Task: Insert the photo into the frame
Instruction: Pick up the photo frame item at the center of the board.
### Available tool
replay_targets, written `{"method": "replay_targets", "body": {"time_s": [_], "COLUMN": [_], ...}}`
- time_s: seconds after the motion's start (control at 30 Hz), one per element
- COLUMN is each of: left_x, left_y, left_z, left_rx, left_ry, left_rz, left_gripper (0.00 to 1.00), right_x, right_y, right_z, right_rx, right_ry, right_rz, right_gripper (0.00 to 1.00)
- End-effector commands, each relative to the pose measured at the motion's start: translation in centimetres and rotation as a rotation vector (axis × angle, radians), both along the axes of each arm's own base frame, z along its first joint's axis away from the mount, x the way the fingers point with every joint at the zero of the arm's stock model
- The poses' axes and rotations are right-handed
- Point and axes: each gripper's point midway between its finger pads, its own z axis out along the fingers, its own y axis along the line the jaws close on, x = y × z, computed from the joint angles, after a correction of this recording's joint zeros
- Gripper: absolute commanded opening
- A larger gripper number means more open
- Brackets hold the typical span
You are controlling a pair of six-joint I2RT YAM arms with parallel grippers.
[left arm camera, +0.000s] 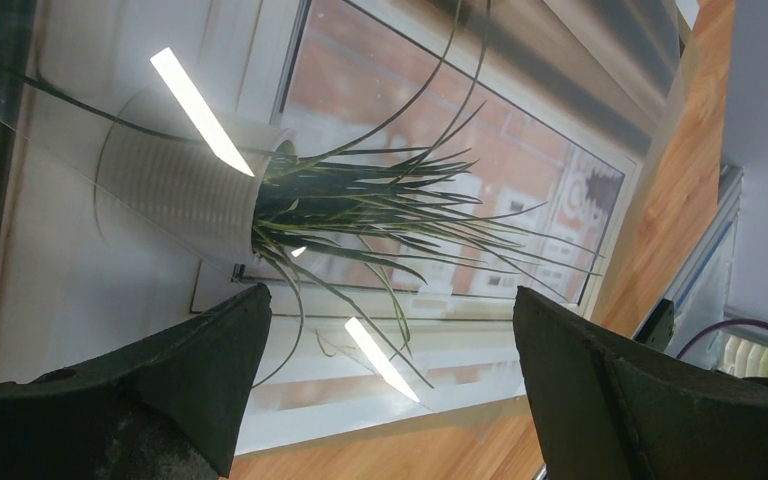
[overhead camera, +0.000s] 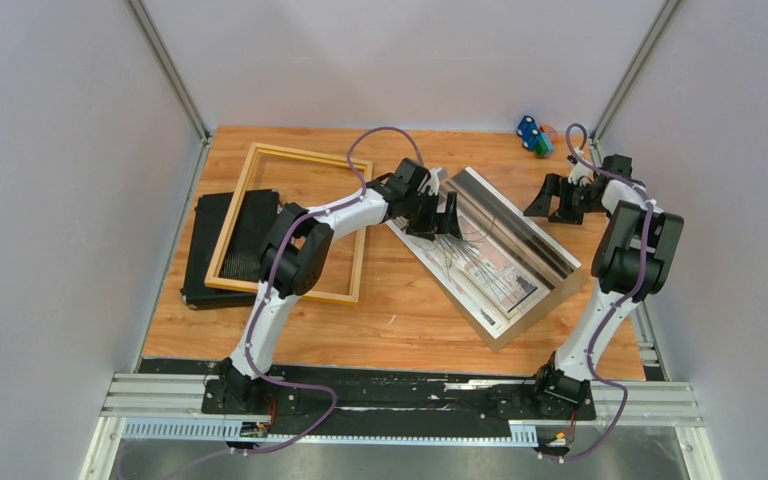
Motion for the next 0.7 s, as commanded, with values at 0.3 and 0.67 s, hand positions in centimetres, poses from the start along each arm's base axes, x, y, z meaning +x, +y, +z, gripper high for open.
{"method": "replay_targets", "body": {"time_s": [0.3, 0.67], "left_x": [-1.7, -1.9], "left_y": [1.0, 1.9], "left_z": [-4.0, -3.5], "left_rx": [0.066, 0.071], "left_ry": [0.054, 0.013], "left_rz": [-0.02, -0.039], "left_gripper": [1.0, 1.0], "right_x": [-3.9, -6.9], "right_y": [5.4, 6.5], "right_z": [10.7, 12.2], "right_rx": [0.239, 0.287], "right_ry": [-0.114, -0.13], "right_rz": [0.13, 0.202], "right_gripper": [0.9, 0.87]}}
